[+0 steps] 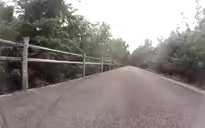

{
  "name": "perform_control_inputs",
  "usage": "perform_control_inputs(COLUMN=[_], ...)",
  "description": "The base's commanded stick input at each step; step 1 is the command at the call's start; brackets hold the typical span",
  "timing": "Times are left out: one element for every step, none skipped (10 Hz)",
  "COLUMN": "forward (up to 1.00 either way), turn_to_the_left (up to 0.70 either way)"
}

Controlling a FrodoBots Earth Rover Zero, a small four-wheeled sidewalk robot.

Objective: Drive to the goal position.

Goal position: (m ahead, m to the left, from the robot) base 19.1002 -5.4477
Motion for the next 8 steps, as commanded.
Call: perform_control_inputs(forward=[0.70, 0.70, 0.70, 0.70, 0.70, 0.70, 0.70, 0.70], turn_to_the_left=[-0.32, -0.29, -0.27, -0.25, 0.00, 0.00, 0.00, 0.00])
